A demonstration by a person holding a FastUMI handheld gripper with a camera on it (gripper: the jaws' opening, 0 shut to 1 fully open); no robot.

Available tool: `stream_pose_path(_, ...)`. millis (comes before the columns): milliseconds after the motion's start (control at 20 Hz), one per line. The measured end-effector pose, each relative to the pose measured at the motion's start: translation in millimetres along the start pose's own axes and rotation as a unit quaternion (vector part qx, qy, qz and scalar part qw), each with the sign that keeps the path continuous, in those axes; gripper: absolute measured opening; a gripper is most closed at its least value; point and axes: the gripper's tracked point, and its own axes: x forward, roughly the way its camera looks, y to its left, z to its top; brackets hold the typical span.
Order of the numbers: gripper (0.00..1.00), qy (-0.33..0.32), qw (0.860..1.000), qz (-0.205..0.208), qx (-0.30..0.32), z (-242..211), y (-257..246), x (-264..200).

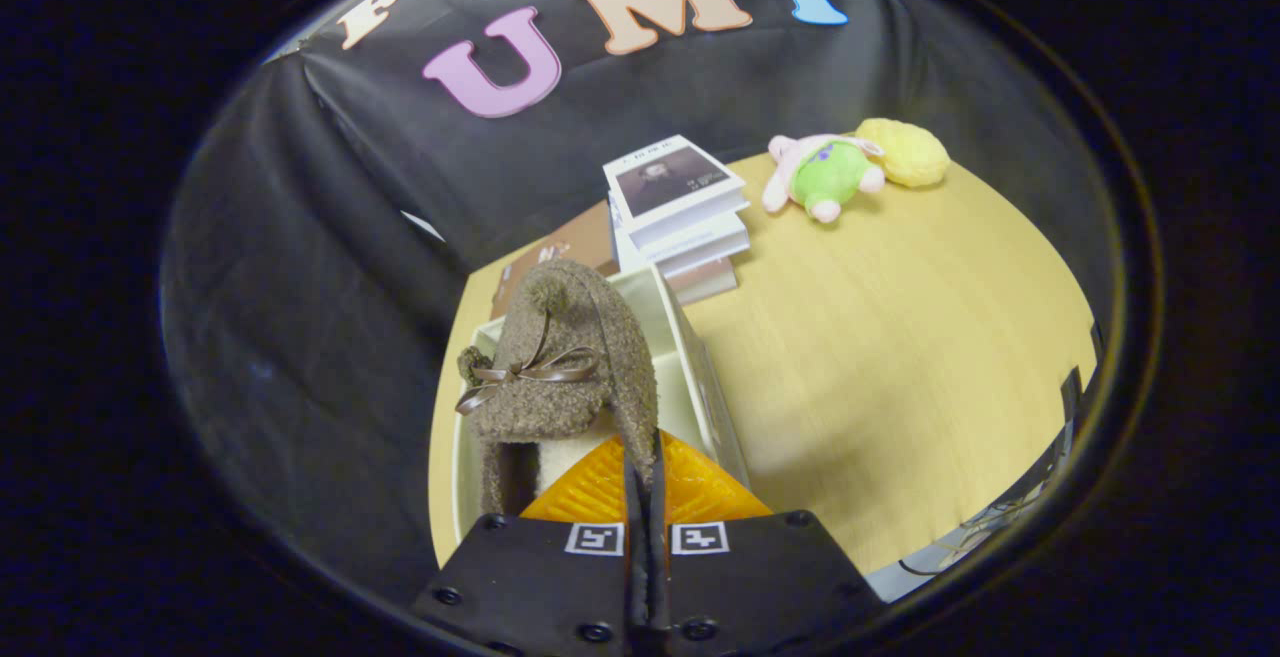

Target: Open the storage box then place both shoes into the box .Put the left shoe in first, then the right shoe, with the right side of both shoes facing outward in a uniform manner.

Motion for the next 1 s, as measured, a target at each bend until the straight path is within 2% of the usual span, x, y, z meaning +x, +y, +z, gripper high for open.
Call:
stream_pose_path(50,0.04,0.002,1.0,-0.016,-0.005,-5,-4,5)
stream_pose_path(150,0.12,-0.001,0.999,-0.041,-0.016,-9,-10,9)
stream_pose_path(300,0.24,-0.011,0.998,-0.042,-0.041,-4,-5,7)
stream_pose_path(350,0.26,-0.018,0.998,-0.037,-0.048,1,-2,6)
stream_pose_path(500,0.45,-0.034,0.996,-0.001,-0.081,4,14,-6)
stream_pose_path(650,0.63,-0.075,0.987,0.02,-0.14,18,13,-24)
stream_pose_path(850,0.88,-0.138,0.975,0.05,-0.169,40,-7,-60)
stream_pose_path(950,1.0,-0.179,0.966,0.053,-0.177,64,-32,-78)
stream_pose_path(1000,1.0,-0.197,0.963,0.051,-0.178,73,-43,-89)
